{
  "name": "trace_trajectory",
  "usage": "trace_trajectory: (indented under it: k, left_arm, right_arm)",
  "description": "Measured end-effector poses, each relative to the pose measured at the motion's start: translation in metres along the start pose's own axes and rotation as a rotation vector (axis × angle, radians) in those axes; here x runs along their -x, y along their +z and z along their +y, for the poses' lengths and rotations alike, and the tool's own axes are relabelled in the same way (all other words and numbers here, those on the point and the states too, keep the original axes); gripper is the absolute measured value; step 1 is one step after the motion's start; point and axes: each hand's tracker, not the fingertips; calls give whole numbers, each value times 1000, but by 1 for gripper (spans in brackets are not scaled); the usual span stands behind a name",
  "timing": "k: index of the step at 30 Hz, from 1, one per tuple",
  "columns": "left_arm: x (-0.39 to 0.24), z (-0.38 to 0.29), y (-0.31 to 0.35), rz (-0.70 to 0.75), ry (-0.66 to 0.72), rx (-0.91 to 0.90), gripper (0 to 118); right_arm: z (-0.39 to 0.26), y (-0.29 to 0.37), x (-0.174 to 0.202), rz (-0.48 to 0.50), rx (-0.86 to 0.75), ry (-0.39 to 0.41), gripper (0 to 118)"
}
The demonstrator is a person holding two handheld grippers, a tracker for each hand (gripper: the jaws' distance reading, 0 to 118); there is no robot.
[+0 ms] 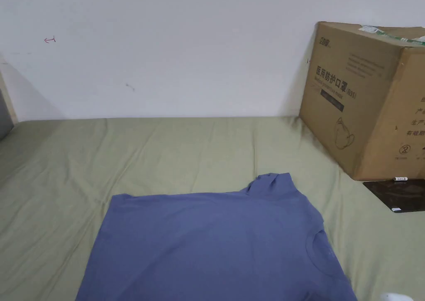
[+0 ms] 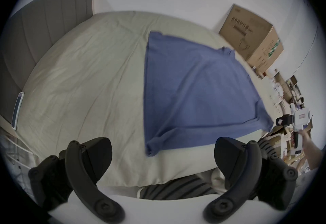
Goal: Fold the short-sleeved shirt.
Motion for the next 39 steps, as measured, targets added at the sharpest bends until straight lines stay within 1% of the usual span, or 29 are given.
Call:
trace_trajectory:
  k: [2, 5, 7, 8, 9, 10, 11, 12, 13, 14, 15, 16, 17, 18, 20, 21, 23, 25, 27, 28, 30, 31, 32, 33, 34, 35, 36, 37, 39]
  left_arm:
    - [-13, 17, 17, -23, 4, -48, 117]
    - [-46, 40, 48, -67, -27, -264, 117]
    - [-75, 46, 70, -55, -58, -462, 117]
    - [-87, 42, 75, -35, -74, -562, 115]
    - [-100, 36, 82, 11, -100, -697, 113]
    - [-113, 31, 85, 55, -121, -810, 108]
    - [-124, 27, 87, 87, -135, -875, 95]
    - [-134, 23, 87, 118, -148, -937, 75]
    - [-142, 20, 88, 139, -155, -970, 49]
    - [-148, 20, 90, 159, -160, -977, 13]
    - [-153, 19, 92, 163, -152, -968, 3]
    - [-155, 20, 94, 148, -146, -959, 3]
    - [-157, 20, 96, 150, -146, -957, 3]
    - [-157, 23, 96, 162, -157, -936, 2]
    - [-152, 27, 96, 188, -203, -884, 2]
    - [-148, 29, 97, 198, -215, -868, 2]
    - [-136, 35, 99, 208, -223, -795, 2]
    - [-113, 45, 95, 157, -216, -617, 2]
    - [-90, 49, 83, 144, -212, -418, 2]
    - [-77, 46, 76, 128, -217, -361, 2]
    - [-56, 35, 60, 183, -239, -288, 2]
    - [-44, 30, 49, 173, -231, -215, 3]
    - [-33, 23, 40, 163, -202, -167, 7]
    - [-22, 16, 29, 156, -160, -121, 25]
    - [-13, 10, 19, 164, -120, -78, 54]
    - [-5, 4, 8, 159, -88, -37, 94]
    - [3, -3, -3, 159, -64, 11, 113]
    - [10, -10, -13, 164, -47, 31, 118]
    - [16, -18, -25, 162, -47, 18, 117]
  right_arm:
    - [5, 24, 21, 48, -117, 27, 110]
    - [8, 66, 58, 94, -423, 60, 110]
    - [5, 90, 84, 137, -699, 82, 110]
    - [3, 96, 95, 155, -799, 115, 110]
    - [-1, 102, 108, 147, -921, 145, 109]
    - [-4, 103, 119, 100, -1028, 163, 108]
    - [-7, 103, 129, 48, -1101, 184, 99]
    - [-6, 102, 140, -19, -1133, 199, 78]
    - [-4, 102, 148, -45, -1133, 212, 39]
    - [-3, 103, 152, -25, -1123, 223, 1]
    - [-1, 105, 155, -9, -1113, 220, 1]
    - [-2, 109, 156, -6, -1114, 216, 1]
    - [0, 113, 155, 64, -1096, 216, 1]
    - [1, 115, 155, 100, -1071, 220, 1]
    - [-3, 117, 155, 55, -1093, 218, 0]
    - [-6, 118, 151, 63, -1108, 218, 1]
    - [-5, 118, 146, 67, -1082, 222, 0]
    - [-6, 116, 135, 87, -1015, 212, 0]
    - [-14, 113, 126, 92, -1001, 195, 0]
    - [-16, 110, 122, 89, -983, 194, 0]
    - [-18, 100, 114, 64, -918, 204, 0]
    - [-19, 95, 111, 72, -881, 202, 0]
    - [-20, 92, 109, 72, -855, 192, 0]
    - [-20, 88, 107, 71, -831, 172, 0]
    - [-21, 85, 105, 82, -810, 158, 0]
    - [-21, 84, 104, 93, -801, 152, 0]
    - [-22, 82, 104, 92, -792, 151, 0]
    - [-22, 79, 104, 87, -782, 152, 0]
    - [-19, 75, 106, 74, -751, 162, 0]
